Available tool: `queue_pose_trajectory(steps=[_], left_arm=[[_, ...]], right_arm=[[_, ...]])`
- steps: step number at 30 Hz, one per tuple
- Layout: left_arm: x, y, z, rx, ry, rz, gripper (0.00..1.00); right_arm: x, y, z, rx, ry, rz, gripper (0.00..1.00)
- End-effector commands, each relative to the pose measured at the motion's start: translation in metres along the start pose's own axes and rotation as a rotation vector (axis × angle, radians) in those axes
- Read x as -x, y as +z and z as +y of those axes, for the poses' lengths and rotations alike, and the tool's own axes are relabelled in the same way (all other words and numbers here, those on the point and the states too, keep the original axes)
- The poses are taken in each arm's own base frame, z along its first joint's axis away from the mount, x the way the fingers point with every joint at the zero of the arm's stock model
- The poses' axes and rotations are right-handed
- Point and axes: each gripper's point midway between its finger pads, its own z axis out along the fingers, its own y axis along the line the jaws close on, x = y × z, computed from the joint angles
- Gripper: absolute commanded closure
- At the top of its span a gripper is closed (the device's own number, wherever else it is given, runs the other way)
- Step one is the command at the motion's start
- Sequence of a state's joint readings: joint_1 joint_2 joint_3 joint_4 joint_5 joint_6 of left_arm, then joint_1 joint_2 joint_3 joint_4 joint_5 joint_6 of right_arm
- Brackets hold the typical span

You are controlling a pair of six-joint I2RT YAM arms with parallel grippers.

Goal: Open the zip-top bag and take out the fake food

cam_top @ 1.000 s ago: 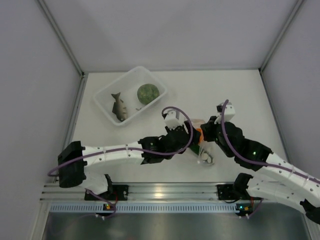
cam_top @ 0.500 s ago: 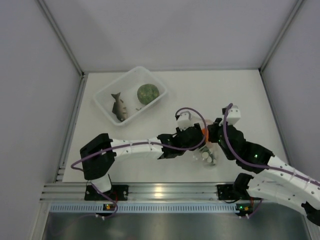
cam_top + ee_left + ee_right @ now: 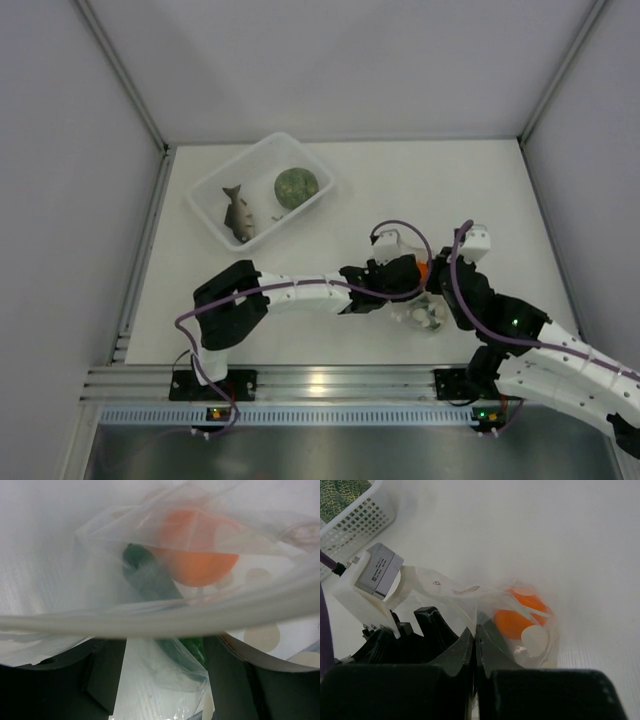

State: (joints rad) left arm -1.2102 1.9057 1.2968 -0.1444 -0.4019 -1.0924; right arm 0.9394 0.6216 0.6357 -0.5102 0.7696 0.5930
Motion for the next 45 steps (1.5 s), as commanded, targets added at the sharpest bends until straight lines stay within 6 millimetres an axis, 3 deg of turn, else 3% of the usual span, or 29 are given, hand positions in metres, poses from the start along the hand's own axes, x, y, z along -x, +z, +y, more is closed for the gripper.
queue_pose_trajectory(steps=[1,5,10,18,21,30,33,38,40,45], left_arm=[[0.007,0.003,-0.007,0.002,0.022,-0.002,0.33],[0.002,0.018,-0.003,0.019,0.025,0.018,0.31],[0.014,0.024,-0.012,0.011,-0.004,-0.009,0.31],[0.036,0.011,-0.025,-0.008,-0.093,-0.075,0.31],[0.049,0.002,-0.034,-0.029,-0.028,-0.107,0.33],[0.102,-0.024,-0.026,0.009,0.154,-0.119,0.34],[0.097,-0.025,-0.033,-0.025,0.166,-0.084,0.35],[0.063,-0.009,-0.050,-0.082,0.193,0.024,0.42],[0.048,0.003,-0.049,-0.075,0.205,0.051,0.43],[0.035,0.017,-0.049,-0.066,0.212,0.076,0.50]], right_arm=[[0.003,-0.001,-0.010,-0.037,0.029,-0.018,1.00],[-0.006,0.000,-0.002,0.006,0.042,0.011,1.00],[-0.012,-0.003,0.003,0.055,0.064,0.026,1.00],[-0.023,-0.009,0.007,0.132,0.126,0.033,1.00],[-0.021,-0.015,0.013,0.183,0.196,0.028,1.00],[-0.016,-0.024,0.035,0.305,0.432,0.028,1.00],[-0.013,-0.023,0.035,0.305,0.498,0.006,1.00],[-0.028,-0.013,0.023,0.249,0.538,-0.011,1.00],[-0.035,-0.010,0.021,0.241,0.551,0.000,1.00],[-0.045,-0.008,0.011,0.210,0.558,0.000,1.00]])
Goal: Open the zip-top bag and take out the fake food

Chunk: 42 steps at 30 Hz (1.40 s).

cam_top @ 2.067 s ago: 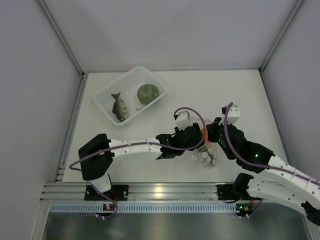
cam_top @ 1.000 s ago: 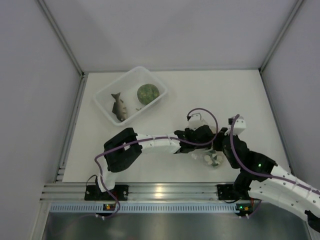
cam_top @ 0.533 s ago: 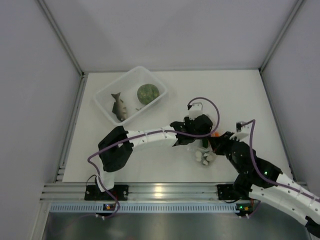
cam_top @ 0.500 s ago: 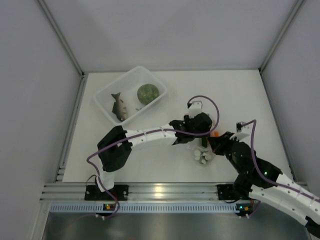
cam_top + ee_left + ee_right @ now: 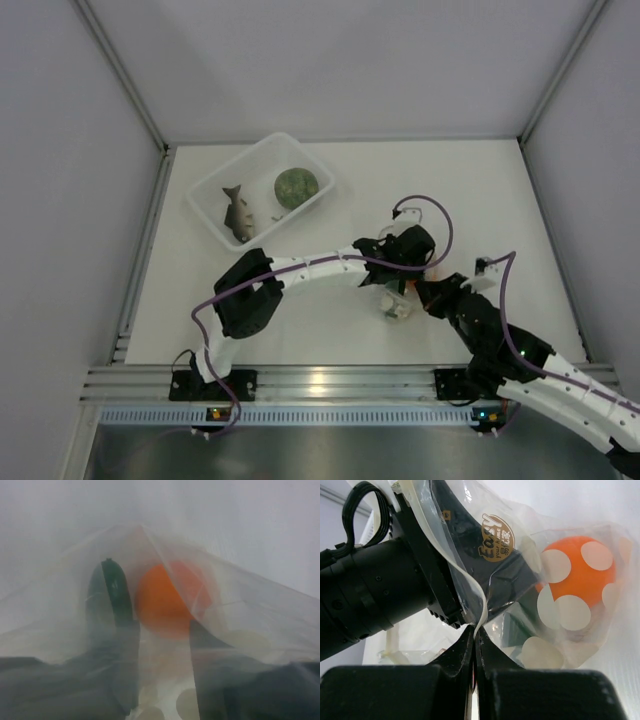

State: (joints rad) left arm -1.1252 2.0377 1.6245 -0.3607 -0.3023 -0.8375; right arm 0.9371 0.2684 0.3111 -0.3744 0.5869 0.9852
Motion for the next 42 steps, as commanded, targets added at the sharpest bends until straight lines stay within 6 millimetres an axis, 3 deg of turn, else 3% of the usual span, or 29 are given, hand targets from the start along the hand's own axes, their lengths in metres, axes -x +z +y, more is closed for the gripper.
queue_pose_trajectory(steps=[1,6,13,23,31,35,42], left_arm=[[-0.007,-0.001,-0.027,-0.069,0.008,0.020,0.51],[-0.022,0.011,-0.015,-0.030,0.039,0.055,0.52],[-0.017,0.008,0.008,0.093,0.122,0.055,0.51],[-0.035,0.023,0.049,0.209,0.152,0.113,0.48],[-0.032,0.025,0.076,0.278,0.157,0.113,0.47],[-0.028,0.021,0.076,0.278,0.158,0.109,0.44],[-0.040,0.037,0.070,0.253,0.175,0.156,0.41]], right_arm=[[0.013,0.000,-0.002,-0.009,0.062,-0.063,1.00],[0.018,-0.001,-0.010,-0.041,0.056,-0.096,1.00],[0.017,0.005,-0.018,-0.112,-0.006,-0.095,1.00],[0.029,0.002,-0.009,-0.096,-0.023,-0.116,1.00],[0.035,-0.003,-0.010,-0.092,-0.029,-0.130,1.00],[0.035,-0.003,-0.008,-0.089,-0.030,-0.129,1.00],[0.030,0.000,-0.004,-0.078,-0.055,-0.103,1.00]])
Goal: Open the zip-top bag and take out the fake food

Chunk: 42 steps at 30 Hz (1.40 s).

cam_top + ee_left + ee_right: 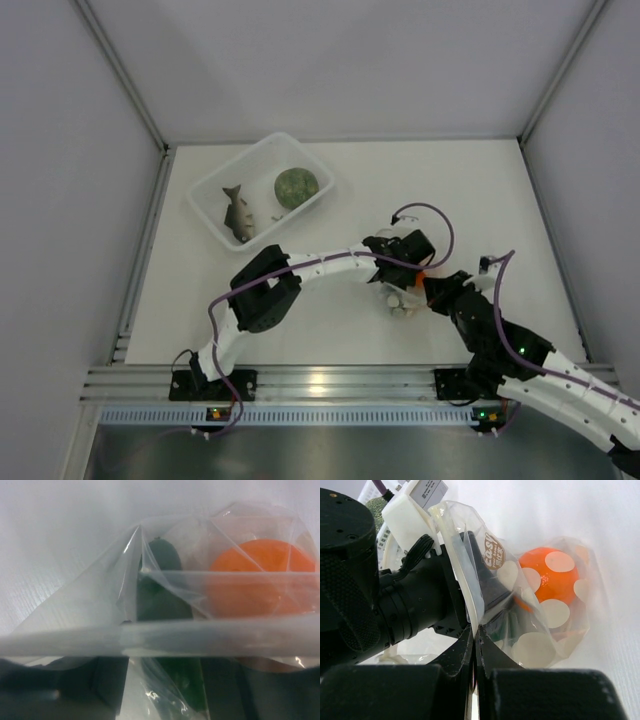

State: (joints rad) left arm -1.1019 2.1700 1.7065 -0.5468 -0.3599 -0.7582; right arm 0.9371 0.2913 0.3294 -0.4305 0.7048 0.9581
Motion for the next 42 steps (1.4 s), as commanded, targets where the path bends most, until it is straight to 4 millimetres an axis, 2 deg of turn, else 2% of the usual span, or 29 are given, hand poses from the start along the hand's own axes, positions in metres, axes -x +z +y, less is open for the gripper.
queue_pose_trajectory(steps=[1,6,7,9,10,13,14,15,19,25,26,27,29,30,32,35,36,38,41,42], left_arm=[[-0.013,0.014,0.010,0.043,0.042,0.050,0.38],[-0.022,0.025,0.014,0.065,0.052,0.068,0.37],[-0.024,0.027,0.015,0.067,0.054,0.071,0.41],[-0.026,0.030,0.015,0.069,0.048,0.077,0.52],[-0.027,0.030,0.016,0.073,0.046,0.076,0.63],[-0.016,0.021,0.014,0.071,0.018,0.043,0.86],[-0.012,0.017,0.013,0.065,0.014,0.034,0.89],[-0.005,0.009,0.010,0.051,0.000,0.021,1.00],[0.014,-0.017,-0.005,0.000,-0.032,-0.038,1.00],[0.023,-0.058,-0.040,-0.146,-0.051,-0.107,1.00],[0.023,-0.062,-0.045,-0.170,-0.057,-0.111,1.00],[0.018,-0.064,-0.047,-0.186,-0.051,-0.106,1.00],[0.023,-0.077,-0.054,-0.231,-0.063,-0.135,1.00],[0.022,-0.083,-0.058,-0.252,-0.062,-0.140,1.00],[0.026,-0.096,-0.070,-0.330,-0.058,-0.155,1.00],[0.021,-0.101,-0.073,-0.382,-0.047,-0.157,1.00],[0.017,-0.100,-0.068,-0.377,-0.045,-0.154,1.00],[0.010,-0.096,-0.060,-0.370,-0.052,-0.162,1.00],[0.013,-0.104,-0.063,-0.431,-0.074,-0.198,1.00],[0.006,-0.101,-0.059,-0.435,-0.072,-0.193,1.00]], right_arm=[[0.017,-0.002,0.015,0.026,0.000,-0.030,1.00],[0.016,-0.002,0.015,0.033,-0.012,-0.025,1.00],[0.016,-0.002,0.016,0.035,-0.015,-0.024,1.00],[0.016,-0.003,0.016,0.036,-0.017,-0.025,1.00],[0.017,-0.003,0.015,0.036,-0.021,-0.025,1.00],[0.015,-0.002,0.014,0.032,-0.033,-0.022,1.00],[0.014,-0.002,0.013,0.031,-0.038,-0.020,1.00],[0.014,-0.002,0.013,0.029,-0.043,-0.018,1.00],[0.018,-0.002,0.016,0.035,-0.061,-0.032,1.00],[0.040,-0.004,0.027,0.027,-0.151,-0.068,1.00],[0.038,-0.003,0.024,0.005,-0.189,-0.054,1.00],[0.047,-0.005,0.030,-0.001,-0.204,-0.063,1.00],[0.044,-0.001,0.027,-0.043,-0.297,-0.029,1.00],[0.050,-0.002,0.032,-0.044,-0.323,-0.029,1.00],[0.048,0.001,0.034,-0.058,-0.365,-0.008,1.00],[0.053,0.002,0.040,-0.049,-0.405,-0.007,1.00],[0.058,0.002,0.042,-0.050,-0.409,-0.016,1.00],[0.062,0.002,0.041,-0.058,-0.414,-0.025,1.00],[0.065,0.002,0.039,-0.058,-0.412,-0.039,1.00],[0.061,0.003,0.037,-0.051,-0.419,-0.028,1.00]])
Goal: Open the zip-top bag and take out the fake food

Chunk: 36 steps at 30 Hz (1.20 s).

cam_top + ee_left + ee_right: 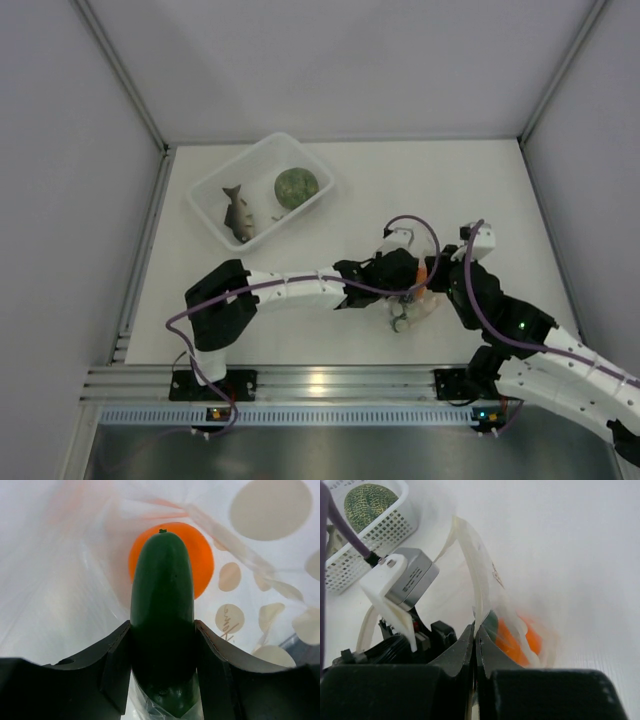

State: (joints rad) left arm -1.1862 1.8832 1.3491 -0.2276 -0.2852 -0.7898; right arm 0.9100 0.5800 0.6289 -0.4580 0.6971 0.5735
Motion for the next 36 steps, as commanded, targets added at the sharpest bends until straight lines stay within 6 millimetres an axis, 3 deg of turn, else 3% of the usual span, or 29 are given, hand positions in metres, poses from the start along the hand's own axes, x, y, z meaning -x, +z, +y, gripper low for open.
queue_pose_trajectory(steps=[1,6,9,17,21,25,26,29,31,35,36], left_arm=[[0.023,-0.026,-0.035,-0.177,-0.011,-0.103,1.00],[0.018,-0.024,-0.039,-0.238,0.017,-0.116,1.00],[0.014,-0.027,-0.041,-0.287,0.030,-0.125,1.00],[0.042,-0.057,-0.049,-0.386,0.110,-0.283,1.00],[0.057,-0.063,-0.040,-0.333,0.175,-0.351,1.00],[0.070,-0.068,-0.023,-0.255,0.157,-0.410,1.00],[0.067,-0.067,-0.017,-0.234,0.152,-0.412,1.00],[0.063,-0.069,-0.004,-0.203,0.122,-0.414,1.00],[0.063,-0.073,-0.007,-0.238,0.110,-0.428,1.00],[0.059,-0.087,-0.012,-0.330,0.099,-0.450,1.00],[0.048,-0.086,-0.012,-0.360,0.118,-0.426,1.00]], right_arm=[[0.009,0.000,-0.008,-0.016,-0.033,-0.024,1.00],[0.000,0.005,-0.008,0.000,-0.078,-0.004,1.00],[-0.002,0.007,0.008,0.091,-0.131,0.003,1.00],[-0.027,-0.002,0.039,0.297,-0.227,0.128,1.00],[-0.033,-0.008,0.049,0.357,-0.242,0.178,1.00],[-0.025,-0.005,0.026,0.215,-0.223,0.170,1.00],[-0.019,-0.002,0.012,0.132,-0.213,0.141,1.00],[-0.008,-0.004,-0.002,0.056,-0.185,0.097,1.00],[-0.012,0.000,-0.009,0.007,-0.209,0.117,1.00],[-0.015,0.006,-0.005,-0.004,-0.231,0.141,1.00],[-0.013,0.008,0.000,0.014,-0.216,0.127,1.00]])
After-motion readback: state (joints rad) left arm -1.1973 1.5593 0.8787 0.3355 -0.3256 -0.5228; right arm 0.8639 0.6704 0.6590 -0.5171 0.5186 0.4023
